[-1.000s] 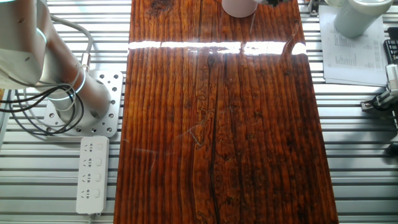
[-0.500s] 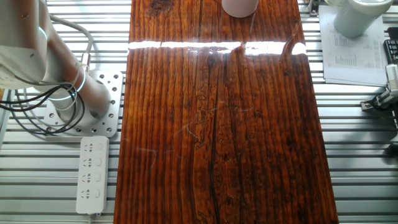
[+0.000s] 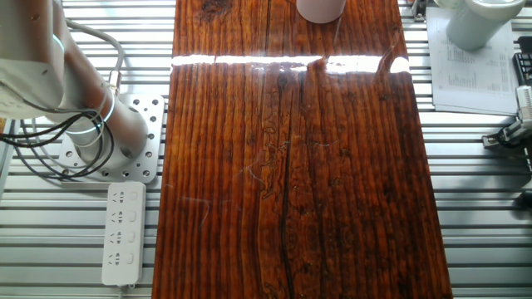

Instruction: Put the garbage in the trash can

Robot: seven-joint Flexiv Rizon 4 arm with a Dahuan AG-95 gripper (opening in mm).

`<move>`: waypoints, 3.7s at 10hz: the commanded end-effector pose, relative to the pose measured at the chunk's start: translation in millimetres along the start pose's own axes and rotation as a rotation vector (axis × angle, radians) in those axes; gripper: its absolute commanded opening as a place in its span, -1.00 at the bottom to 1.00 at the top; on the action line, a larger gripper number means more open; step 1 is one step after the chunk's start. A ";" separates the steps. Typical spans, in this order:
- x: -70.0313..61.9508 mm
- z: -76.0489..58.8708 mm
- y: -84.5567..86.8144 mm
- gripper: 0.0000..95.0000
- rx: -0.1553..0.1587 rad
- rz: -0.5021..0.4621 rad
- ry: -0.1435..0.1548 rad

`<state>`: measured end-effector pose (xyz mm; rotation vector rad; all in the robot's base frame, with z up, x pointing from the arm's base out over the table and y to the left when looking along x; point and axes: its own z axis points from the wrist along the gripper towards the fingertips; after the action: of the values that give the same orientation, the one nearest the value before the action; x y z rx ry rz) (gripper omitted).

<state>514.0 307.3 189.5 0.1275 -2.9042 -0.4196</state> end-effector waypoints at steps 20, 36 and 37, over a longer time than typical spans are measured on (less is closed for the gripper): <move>6.1 36.9 37.0 -1.00 -0.026 -0.053 -0.019; 3.0 47.9 31.7 -1.00 -0.049 -0.108 -0.030; 3.0 48.0 31.6 -1.00 -0.050 -0.108 -0.030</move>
<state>499.6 350.1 155.6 0.2748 -2.9219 -0.5163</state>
